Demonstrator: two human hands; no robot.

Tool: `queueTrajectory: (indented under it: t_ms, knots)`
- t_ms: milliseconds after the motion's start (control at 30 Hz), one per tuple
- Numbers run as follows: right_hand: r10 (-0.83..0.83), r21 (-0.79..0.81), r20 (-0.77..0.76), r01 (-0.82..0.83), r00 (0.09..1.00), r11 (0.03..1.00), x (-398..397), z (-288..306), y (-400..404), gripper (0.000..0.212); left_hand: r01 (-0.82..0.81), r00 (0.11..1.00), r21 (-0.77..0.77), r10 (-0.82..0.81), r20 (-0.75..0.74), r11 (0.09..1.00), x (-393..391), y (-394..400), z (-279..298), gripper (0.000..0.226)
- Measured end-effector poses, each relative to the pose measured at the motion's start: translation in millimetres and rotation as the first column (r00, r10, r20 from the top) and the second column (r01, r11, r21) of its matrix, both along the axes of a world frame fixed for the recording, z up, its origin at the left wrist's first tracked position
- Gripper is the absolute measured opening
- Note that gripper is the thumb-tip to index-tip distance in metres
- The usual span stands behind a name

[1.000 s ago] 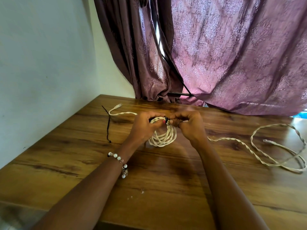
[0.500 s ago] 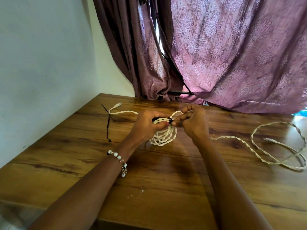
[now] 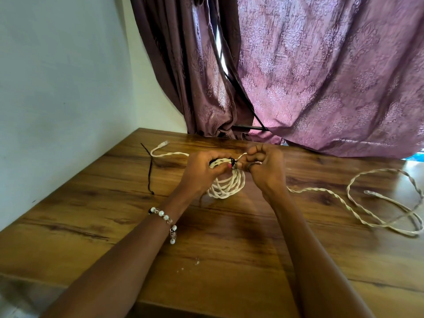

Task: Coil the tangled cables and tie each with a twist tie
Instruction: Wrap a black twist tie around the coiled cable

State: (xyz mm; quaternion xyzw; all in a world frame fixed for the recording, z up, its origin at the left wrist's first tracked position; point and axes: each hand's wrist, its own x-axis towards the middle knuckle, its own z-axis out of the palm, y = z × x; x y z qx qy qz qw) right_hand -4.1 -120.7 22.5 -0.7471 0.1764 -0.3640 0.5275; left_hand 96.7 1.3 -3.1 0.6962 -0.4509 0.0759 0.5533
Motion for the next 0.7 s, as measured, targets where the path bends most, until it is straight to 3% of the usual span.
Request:
queueTrajectory:
  t_ms: [100,267,700]
  knots:
    - [0.015,-0.032,-0.008,-0.016,1.000,0.999,1.2,-0.1,-0.4,0.027,-0.018,0.999,0.009,0.019,-0.030,1.000,2.0,0.4,0.1,0.039]
    - [-0.011,-0.124,-0.008,0.010,1.000,0.992,0.2,-1.4,0.3,0.030,-0.019,1.000,-0.040,0.018,-0.025,0.999,1.8,0.7,-1.5,0.024]
    - [-0.076,-0.268,-0.006,0.072,0.997,0.961,5.7,-8.4,-1.1,0.038,-0.003,1.000,-0.040,0.002,-0.024,0.999,0.9,0.2,-2.1,0.024]
